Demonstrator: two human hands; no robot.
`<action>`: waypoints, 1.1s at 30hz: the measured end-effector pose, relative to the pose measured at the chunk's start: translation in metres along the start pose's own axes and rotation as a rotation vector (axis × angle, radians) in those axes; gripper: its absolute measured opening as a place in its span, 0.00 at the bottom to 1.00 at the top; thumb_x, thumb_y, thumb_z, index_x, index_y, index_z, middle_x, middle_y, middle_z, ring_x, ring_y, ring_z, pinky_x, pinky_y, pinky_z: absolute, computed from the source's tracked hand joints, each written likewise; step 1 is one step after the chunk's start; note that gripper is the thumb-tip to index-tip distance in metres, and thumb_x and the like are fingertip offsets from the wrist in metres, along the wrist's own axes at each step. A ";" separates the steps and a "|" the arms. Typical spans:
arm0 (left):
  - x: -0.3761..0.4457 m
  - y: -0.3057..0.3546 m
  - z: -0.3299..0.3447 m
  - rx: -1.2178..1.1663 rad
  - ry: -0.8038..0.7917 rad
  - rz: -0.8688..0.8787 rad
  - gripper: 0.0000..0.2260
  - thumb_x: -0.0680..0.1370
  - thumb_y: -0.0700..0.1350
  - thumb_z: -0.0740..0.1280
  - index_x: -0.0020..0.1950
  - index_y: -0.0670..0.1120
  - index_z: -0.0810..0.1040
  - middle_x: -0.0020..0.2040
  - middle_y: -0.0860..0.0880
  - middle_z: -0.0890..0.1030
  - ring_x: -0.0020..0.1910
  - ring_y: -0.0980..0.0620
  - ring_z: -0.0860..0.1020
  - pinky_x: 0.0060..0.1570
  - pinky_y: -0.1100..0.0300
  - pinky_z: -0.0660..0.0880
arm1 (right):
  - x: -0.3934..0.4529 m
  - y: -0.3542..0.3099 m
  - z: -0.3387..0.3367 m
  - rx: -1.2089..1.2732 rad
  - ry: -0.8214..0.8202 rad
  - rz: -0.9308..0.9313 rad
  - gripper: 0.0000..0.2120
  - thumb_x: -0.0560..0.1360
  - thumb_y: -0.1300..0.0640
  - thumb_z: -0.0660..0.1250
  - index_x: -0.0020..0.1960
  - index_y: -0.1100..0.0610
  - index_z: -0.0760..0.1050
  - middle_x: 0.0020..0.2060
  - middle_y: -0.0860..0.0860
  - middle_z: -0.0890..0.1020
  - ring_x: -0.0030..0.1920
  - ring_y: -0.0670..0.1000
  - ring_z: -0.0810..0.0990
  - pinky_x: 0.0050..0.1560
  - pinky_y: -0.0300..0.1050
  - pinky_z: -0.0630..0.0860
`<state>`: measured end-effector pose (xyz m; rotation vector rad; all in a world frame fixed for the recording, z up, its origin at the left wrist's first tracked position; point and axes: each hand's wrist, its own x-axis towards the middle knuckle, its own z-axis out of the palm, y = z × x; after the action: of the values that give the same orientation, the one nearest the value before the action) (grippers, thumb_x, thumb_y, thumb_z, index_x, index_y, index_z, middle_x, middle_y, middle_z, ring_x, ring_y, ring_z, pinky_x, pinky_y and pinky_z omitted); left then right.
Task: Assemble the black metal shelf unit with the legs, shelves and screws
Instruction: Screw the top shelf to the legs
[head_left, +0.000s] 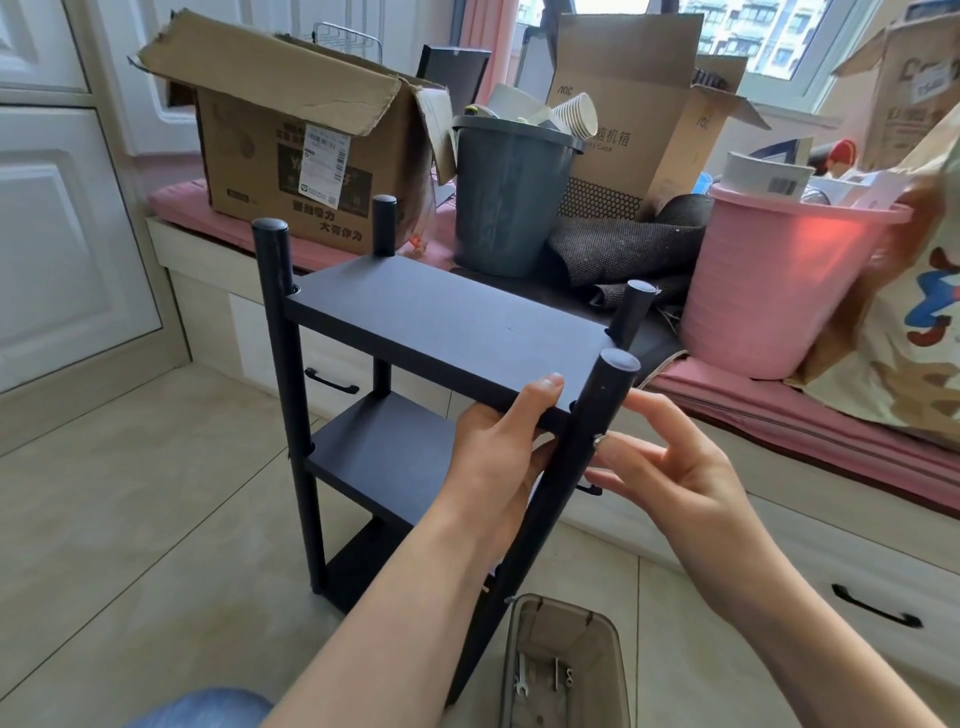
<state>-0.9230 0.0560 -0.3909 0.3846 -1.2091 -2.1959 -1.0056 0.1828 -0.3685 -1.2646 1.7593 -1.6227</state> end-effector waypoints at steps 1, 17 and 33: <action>0.000 0.000 0.000 0.000 -0.003 0.001 0.11 0.81 0.48 0.66 0.41 0.44 0.79 0.39 0.45 0.82 0.43 0.48 0.84 0.44 0.58 0.81 | 0.000 0.000 0.000 0.005 0.000 0.003 0.18 0.76 0.56 0.63 0.65 0.50 0.73 0.51 0.53 0.86 0.54 0.53 0.85 0.62 0.50 0.76; 0.006 -0.008 0.003 0.039 0.045 0.036 0.14 0.81 0.51 0.65 0.48 0.39 0.77 0.37 0.42 0.80 0.38 0.45 0.82 0.44 0.52 0.80 | 0.000 0.003 0.001 0.031 0.012 0.006 0.18 0.76 0.56 0.64 0.66 0.51 0.73 0.53 0.52 0.86 0.55 0.54 0.84 0.63 0.55 0.76; 0.008 -0.009 0.009 -0.015 0.072 0.047 0.12 0.79 0.50 0.67 0.48 0.40 0.78 0.40 0.39 0.79 0.37 0.45 0.82 0.41 0.52 0.81 | 0.000 0.003 0.001 0.013 0.052 -0.012 0.17 0.76 0.58 0.65 0.64 0.51 0.74 0.50 0.50 0.87 0.53 0.51 0.85 0.56 0.41 0.79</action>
<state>-0.9370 0.0610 -0.3932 0.4209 -1.1516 -2.1312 -1.0062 0.1818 -0.3716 -1.2397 1.7724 -1.6858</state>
